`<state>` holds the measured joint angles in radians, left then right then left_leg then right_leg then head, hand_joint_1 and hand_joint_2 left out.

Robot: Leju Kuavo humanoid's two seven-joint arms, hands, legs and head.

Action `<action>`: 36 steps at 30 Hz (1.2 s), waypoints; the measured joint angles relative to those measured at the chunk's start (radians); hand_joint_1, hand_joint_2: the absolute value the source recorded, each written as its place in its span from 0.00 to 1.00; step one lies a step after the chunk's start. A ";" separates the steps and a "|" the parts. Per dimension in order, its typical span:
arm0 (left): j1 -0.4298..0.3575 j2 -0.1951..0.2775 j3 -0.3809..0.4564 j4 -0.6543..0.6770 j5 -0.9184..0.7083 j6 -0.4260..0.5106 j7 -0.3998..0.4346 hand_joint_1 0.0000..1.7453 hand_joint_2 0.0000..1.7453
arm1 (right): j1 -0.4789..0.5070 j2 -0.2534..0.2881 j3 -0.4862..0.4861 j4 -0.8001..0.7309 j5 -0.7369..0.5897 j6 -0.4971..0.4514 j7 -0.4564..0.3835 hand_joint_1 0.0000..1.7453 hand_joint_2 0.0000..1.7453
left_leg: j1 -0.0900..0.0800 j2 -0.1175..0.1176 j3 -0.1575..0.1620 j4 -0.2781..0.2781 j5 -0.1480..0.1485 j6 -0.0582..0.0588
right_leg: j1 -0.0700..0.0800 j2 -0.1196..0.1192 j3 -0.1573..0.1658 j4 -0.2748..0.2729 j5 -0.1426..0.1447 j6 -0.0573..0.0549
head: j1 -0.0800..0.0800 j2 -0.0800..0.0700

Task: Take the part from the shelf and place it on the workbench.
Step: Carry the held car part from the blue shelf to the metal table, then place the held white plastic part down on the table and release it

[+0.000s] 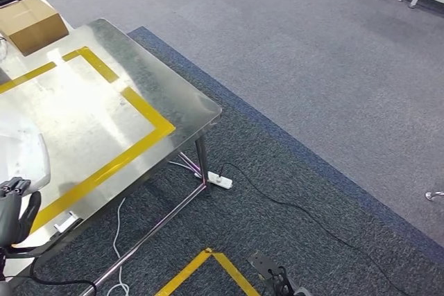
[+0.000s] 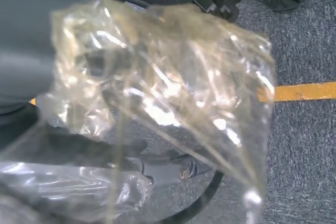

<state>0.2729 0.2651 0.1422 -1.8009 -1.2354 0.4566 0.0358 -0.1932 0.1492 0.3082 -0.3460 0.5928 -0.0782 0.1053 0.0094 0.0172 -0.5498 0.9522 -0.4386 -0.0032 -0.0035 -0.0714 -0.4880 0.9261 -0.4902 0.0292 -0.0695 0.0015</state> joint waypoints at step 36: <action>0.013 -0.012 0.010 0.000 0.066 -0.003 -0.024 1.00 1.00 | 0.007 0.000 -0.024 0.001 -0.061 -0.016 -0.013 0.00 0.00 | 0.000 0.000 0.005 -0.007 0.003 0.000 | 0.000 0.000 0.004 -0.006 0.003 0.000 | 0.000 0.000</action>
<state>0.2855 0.2535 0.1518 -1.8009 -1.1699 0.4535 0.0118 -0.1864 0.1488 0.2847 -0.3449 0.5323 -0.0938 0.0923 0.0094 0.0174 -0.5444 0.9448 -0.4354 -0.0033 -0.0035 -0.0711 -0.4839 0.9205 -0.4870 0.0288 -0.0694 0.0015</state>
